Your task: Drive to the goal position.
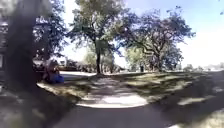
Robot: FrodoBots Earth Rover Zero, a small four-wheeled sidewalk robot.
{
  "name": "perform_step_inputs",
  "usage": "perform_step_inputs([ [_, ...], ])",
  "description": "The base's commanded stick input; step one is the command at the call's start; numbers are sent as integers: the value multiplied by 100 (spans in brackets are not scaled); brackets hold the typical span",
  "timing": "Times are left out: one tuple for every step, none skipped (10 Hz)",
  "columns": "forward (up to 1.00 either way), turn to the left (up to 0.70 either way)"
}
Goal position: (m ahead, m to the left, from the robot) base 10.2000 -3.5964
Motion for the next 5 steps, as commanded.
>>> perform_step_inputs([
  [85, 0],
  [85, 0],
  [85, -2],
  [85, -2],
  [85, -2],
])
